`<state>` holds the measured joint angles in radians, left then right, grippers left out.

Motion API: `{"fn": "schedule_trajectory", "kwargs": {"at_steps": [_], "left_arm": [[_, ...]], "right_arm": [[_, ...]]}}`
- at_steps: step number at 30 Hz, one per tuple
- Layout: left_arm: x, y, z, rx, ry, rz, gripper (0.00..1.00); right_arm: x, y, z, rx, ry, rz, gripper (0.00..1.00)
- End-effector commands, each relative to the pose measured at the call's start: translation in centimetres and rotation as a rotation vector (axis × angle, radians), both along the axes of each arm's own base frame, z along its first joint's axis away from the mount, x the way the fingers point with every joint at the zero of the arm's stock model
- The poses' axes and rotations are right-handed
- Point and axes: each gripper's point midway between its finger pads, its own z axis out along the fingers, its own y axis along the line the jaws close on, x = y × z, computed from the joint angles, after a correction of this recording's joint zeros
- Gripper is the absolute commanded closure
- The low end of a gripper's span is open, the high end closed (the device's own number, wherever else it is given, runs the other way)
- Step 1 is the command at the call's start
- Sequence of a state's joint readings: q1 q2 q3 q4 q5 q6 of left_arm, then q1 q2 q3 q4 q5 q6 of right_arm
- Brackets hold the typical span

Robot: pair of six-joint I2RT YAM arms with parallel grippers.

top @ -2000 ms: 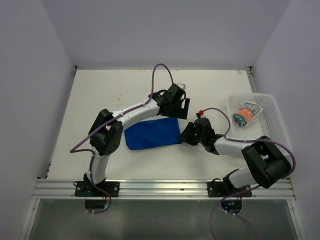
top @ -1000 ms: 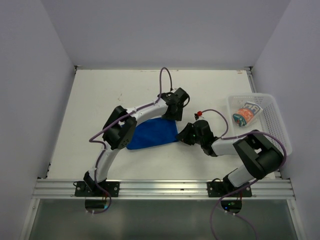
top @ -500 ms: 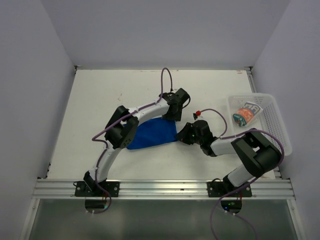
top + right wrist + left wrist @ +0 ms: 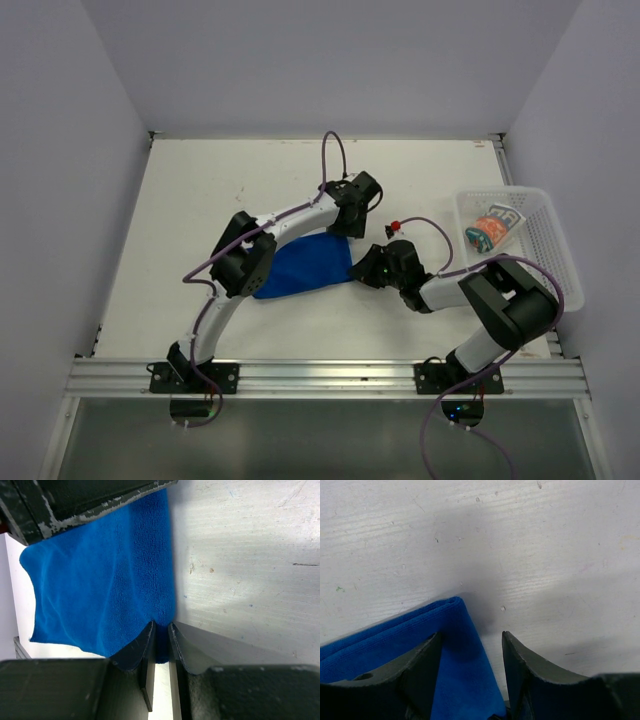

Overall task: Roll the towels
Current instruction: Roll the towel

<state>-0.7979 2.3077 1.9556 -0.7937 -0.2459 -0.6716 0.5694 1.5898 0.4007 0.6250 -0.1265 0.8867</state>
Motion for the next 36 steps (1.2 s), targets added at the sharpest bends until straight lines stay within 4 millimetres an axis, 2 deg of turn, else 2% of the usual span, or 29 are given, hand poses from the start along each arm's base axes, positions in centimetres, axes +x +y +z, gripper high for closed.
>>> {"fn": "schedule_trajectory", "kwargs": {"at_steps": [1, 4, 6, 7, 12, 18, 24, 27, 29, 34, 36], "left_arm": [[0.3, 0.1, 0.2, -0.018, 0.003, 0.023, 0.45], [0.5, 0.8, -1.0, 0.018, 0.001, 0.026, 0.49], [0.4, 1.3, -1.9, 0.033, 0.012, 0.032, 0.53], [0.5, 1.4, -2.1, 0.037, 0.015, 0.034, 0.54], [1.2, 2.1, -2.4, 0.093, -0.009, 0.041, 0.55], [1.4, 3.2, -3.1, 0.162, -0.007, 0.053, 0.56], [0.6, 3.7, -4.3, 0.188, 0.015, 0.048, 0.67], [0.2, 3.4, -4.8, 0.186, 0.028, 0.038, 0.73], [0.2, 3.0, -4.8, 0.169, 0.035, 0.036, 0.82], [0.7, 1.5, -3.5, 0.112, 0.011, 0.029, 0.9], [0.8, 1.5, -3.4, 0.109, 0.008, 0.034, 0.93]], "right_arm": [[-3.2, -2.9, -4.9, -0.168, 0.136, 0.005, 0.81], [-3.1, -2.6, -4.6, -0.173, 0.117, 0.026, 0.82], [-3.2, -3.1, -4.7, -0.236, 0.101, 0.037, 0.82], [-3.0, -2.8, -4.0, -0.247, 0.074, 0.043, 0.82], [-2.8, -3.6, -3.0, -0.338, 0.022, 0.048, 0.81], [-2.6, -2.9, -1.9, -0.389, -0.03, 0.08, 0.82], [-2.7, -2.4, -1.7, -0.408, -0.057, 0.082, 0.84], [-2.6, -2.1, -1.5, -0.419, -0.071, 0.095, 0.85], [-2.8, -1.6, -1.3, -0.436, -0.085, 0.116, 0.86], [-3.8, -1.1, -1.5, -0.504, -0.108, 0.147, 0.88], [-4.0, -1.1, -1.2, -0.526, -0.126, 0.146, 0.91]]}}
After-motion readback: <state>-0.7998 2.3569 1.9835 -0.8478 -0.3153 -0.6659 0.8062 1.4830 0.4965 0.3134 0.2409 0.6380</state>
